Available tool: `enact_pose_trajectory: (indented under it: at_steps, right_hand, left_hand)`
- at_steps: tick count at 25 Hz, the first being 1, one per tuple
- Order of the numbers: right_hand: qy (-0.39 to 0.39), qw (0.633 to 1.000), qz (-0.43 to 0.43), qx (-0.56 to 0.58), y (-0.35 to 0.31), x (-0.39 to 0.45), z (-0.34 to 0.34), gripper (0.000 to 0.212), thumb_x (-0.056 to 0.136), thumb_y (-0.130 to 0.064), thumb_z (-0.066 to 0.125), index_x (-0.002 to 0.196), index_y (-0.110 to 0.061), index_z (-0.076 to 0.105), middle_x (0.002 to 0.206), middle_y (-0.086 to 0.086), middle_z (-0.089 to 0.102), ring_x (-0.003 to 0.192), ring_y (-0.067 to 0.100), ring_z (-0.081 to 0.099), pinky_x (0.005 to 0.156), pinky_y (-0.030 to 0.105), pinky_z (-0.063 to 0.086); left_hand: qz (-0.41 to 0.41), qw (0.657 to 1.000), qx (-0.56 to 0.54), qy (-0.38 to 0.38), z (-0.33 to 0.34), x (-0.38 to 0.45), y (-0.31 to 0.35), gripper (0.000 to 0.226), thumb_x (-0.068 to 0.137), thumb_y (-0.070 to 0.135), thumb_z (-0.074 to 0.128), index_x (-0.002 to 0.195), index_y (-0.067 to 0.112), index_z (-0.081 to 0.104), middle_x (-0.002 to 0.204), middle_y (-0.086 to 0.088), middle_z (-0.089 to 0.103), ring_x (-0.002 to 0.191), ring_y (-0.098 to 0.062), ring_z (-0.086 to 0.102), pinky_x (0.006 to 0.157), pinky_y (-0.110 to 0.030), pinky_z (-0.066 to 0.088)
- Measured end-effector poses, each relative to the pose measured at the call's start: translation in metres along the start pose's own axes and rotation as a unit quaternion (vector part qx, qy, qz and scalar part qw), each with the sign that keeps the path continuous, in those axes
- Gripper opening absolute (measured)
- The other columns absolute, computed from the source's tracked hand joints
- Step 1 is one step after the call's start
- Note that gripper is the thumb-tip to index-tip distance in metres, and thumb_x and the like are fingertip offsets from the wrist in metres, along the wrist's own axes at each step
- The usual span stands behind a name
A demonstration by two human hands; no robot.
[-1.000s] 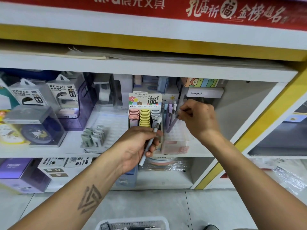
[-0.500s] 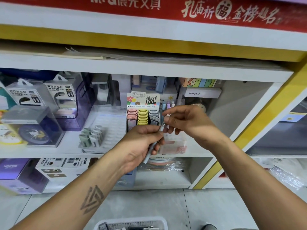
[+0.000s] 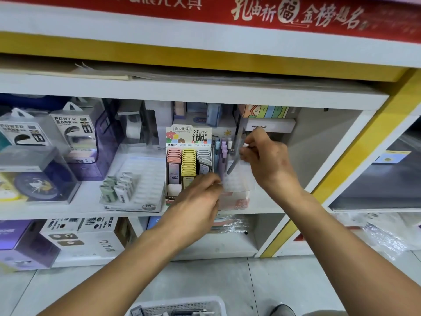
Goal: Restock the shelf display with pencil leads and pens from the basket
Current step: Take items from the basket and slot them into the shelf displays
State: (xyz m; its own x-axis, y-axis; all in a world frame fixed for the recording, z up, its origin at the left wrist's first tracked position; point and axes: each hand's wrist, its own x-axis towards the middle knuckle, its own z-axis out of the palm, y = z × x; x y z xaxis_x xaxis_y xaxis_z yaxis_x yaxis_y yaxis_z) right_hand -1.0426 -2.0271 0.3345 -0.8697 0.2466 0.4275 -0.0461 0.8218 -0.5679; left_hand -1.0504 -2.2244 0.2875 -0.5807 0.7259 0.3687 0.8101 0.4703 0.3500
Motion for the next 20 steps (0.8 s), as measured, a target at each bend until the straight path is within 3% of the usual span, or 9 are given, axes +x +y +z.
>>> enact_pose_trajectory:
  at_steps: [6, 13, 20]
  right_hand:
    - [-0.016, 0.997, -0.030, -0.063, 0.005, 0.000, 0.011, 0.024, 0.098, -0.014, 0.052, 0.087, -0.029, 0.036, 0.077, 0.004, 0.067, 0.073, 0.029, 0.063, 0.065, 0.045, 0.056]
    - [0.009, 0.998, -0.031, -0.061, 0.006, 0.001, 0.016, 0.021, 0.099, -0.010, 0.050, 0.084, -0.023, 0.040, 0.076, 0.001, 0.067, 0.071, 0.024, 0.067, 0.062, 0.038, 0.057]
    - [0.019, 0.999, -0.016, -0.043, 0.005, 0.004, 0.015, 0.025, 0.098, -0.008, 0.050, 0.082, -0.024, 0.041, 0.075, 0.003, 0.068, 0.073, 0.028, 0.068, 0.063, 0.045, 0.058]
  left_hand:
    - [-0.012, 0.998, 0.056, -0.029, 0.001, -0.002, -0.001, 0.025, 0.086, -0.002, 0.057, 0.108, 0.004, 0.067, 0.124, -0.003, 0.052, 0.115, -0.018, 0.054, 0.097, -0.031, 0.046]
    - [-0.017, 0.997, 0.057, -0.042, 0.000, -0.003, 0.003, 0.029, 0.083, -0.005, 0.059, 0.110, 0.006, 0.065, 0.126, -0.001, 0.050, 0.111, -0.016, 0.056, 0.098, -0.025, 0.044]
    - [-0.014, 0.998, 0.050, -0.044, 0.001, -0.003, 0.002, 0.026, 0.087, -0.002, 0.056, 0.110, 0.005, 0.064, 0.129, -0.001, 0.047, 0.114, -0.016, 0.055, 0.099, -0.025, 0.042]
